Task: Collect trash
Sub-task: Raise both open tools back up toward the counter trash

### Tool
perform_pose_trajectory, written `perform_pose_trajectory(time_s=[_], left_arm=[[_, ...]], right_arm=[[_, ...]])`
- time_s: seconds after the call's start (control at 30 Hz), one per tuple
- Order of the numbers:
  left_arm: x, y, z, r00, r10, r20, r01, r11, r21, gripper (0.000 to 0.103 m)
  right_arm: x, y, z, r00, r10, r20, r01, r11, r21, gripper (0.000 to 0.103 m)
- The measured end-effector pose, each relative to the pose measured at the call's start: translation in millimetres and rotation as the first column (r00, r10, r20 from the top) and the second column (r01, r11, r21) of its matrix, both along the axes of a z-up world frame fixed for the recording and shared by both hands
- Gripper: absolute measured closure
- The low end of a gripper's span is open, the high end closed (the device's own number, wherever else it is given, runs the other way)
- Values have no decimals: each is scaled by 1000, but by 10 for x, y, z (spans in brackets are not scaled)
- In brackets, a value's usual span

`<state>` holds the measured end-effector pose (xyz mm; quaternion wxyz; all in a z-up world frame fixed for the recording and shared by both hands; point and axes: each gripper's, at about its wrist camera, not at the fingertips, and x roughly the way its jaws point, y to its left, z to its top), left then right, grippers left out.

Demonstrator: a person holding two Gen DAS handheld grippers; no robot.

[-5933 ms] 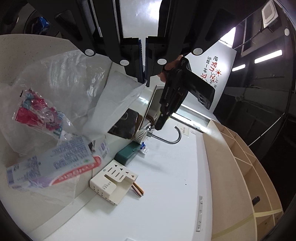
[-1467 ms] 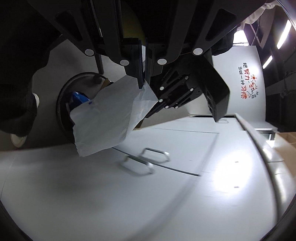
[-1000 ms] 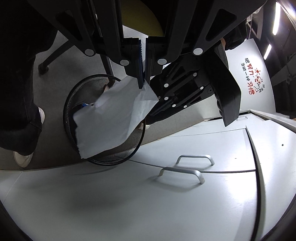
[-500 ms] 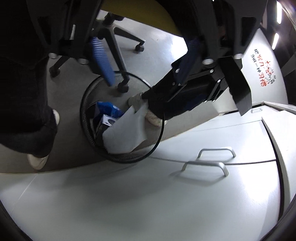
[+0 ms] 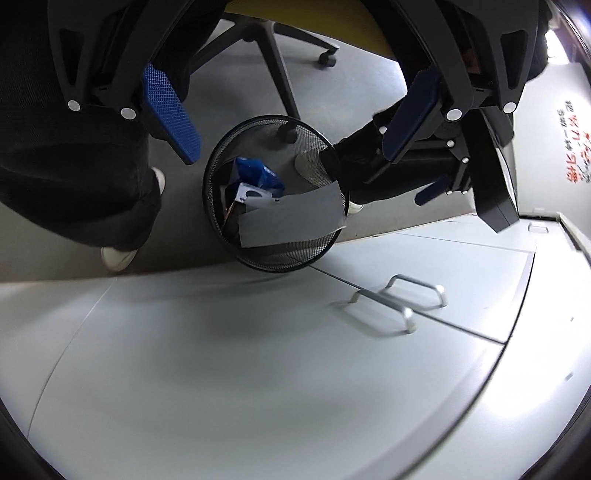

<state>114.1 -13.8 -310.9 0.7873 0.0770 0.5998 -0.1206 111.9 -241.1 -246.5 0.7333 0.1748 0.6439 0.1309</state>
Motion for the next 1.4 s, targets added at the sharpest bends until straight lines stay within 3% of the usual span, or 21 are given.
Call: perform_pose_trajectory(time_s=[0.23, 0.37, 0.63, 0.83, 1.03, 1.13, 1.2, 1.3, 1.4], left_arm=[[-144, 43, 534, 992, 14, 126, -8, 999, -45, 4], [-283, 32, 926, 978, 1, 210, 16, 997, -77, 4], [-721, 11, 1863, 915, 7, 403, 57, 987, -147, 4], [-890, 69, 2607, 839, 42, 542, 75, 978, -192, 4], [-841, 10, 3277, 753, 31, 657, 112, 978, -174, 4], [-800, -134, 3556, 703, -19, 711, 138, 984, -110, 4], [-773, -276, 3694, 654, -79, 752, 155, 987, -31, 4], [-756, -494, 3927, 576, -154, 803, 166, 984, 70, 4], [-711, -723, 4062, 533, -207, 820, 200, 973, 116, 4]], right_arm=[[-261, 158, 492, 986, 61, 158, -51, 997, -64, 3], [-414, 183, 830, 967, 66, 245, -54, 997, -55, 3], [-739, 63, 1551, 921, 38, 388, -46, 999, 11, 3], [-875, -177, 2180, 865, -2, 502, -41, 996, 75, 3], [-856, -384, 3008, 767, 3, 642, -69, 995, 78, 3], [-781, -491, 3397, 715, 9, 699, -72, 996, 61, 3], [-669, -545, 3597, 690, 13, 724, -57, 998, 36, 3], [-418, -595, 3828, 677, 29, 735, -58, 998, 14, 3], [-105, -547, 4016, 673, 118, 730, -117, 992, -52, 3]])
